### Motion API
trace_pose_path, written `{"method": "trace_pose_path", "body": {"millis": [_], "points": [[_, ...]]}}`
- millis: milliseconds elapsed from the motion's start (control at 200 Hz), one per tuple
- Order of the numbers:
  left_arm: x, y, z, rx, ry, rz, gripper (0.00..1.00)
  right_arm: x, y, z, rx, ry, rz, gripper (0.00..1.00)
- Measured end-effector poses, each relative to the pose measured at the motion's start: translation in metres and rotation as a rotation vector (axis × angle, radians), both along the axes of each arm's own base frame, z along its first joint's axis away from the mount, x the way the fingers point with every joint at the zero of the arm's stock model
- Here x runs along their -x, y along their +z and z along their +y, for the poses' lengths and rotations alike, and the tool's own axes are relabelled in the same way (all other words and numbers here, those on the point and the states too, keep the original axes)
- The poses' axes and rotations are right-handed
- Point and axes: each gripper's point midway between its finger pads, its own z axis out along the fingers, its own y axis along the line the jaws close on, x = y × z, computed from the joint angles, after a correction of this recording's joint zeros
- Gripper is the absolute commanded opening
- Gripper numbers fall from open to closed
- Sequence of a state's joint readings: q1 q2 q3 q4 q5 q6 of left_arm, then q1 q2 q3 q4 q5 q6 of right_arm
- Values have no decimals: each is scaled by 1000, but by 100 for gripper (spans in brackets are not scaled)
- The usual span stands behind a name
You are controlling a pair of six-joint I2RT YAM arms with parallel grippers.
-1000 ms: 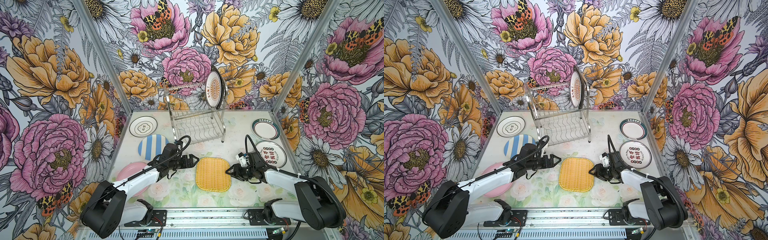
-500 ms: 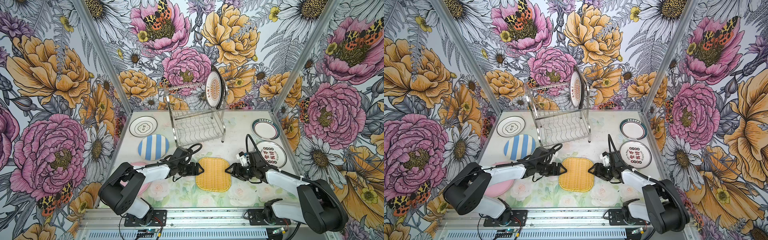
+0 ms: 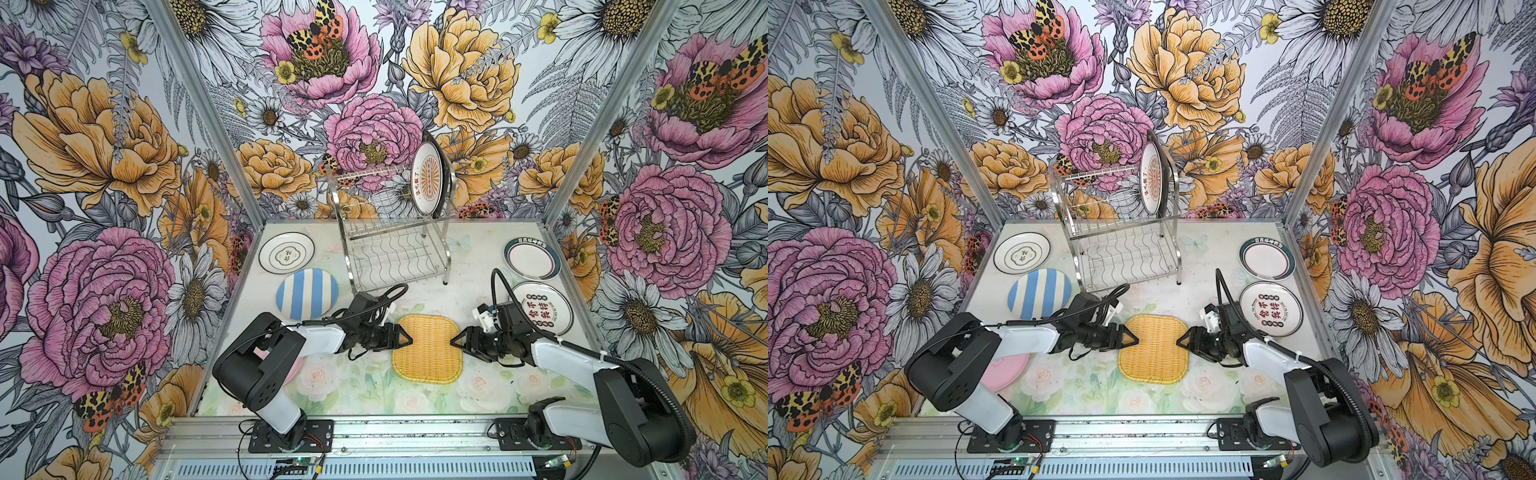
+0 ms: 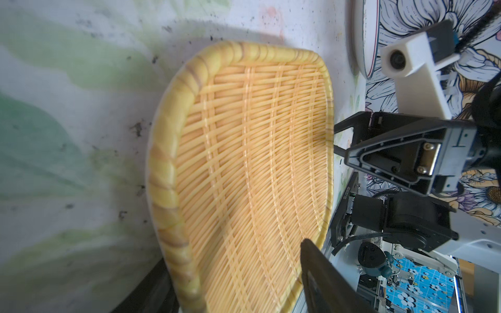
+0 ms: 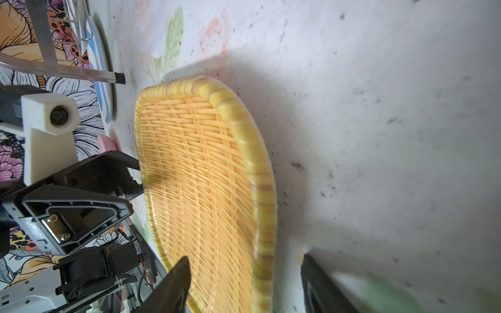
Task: Load plates into a dish rack
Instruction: Pick up the plate from the bottom-center of the table.
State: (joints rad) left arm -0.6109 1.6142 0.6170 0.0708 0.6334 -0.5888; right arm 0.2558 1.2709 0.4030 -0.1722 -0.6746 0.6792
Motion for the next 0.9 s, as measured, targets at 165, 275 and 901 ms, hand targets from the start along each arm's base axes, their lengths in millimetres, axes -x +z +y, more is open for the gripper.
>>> {"method": "trace_pose_path", "body": {"millis": [165,275,901], "points": [[1,-4,-3,19,-8,25,53,1,0,1,-5,4,5,64],[3,-5,-3,22,-7,32,49,3,0,1,-5,8,10,62],[6,-11,-1,32,9,77,31,10,-3,13,-1,65,32,55]]}}
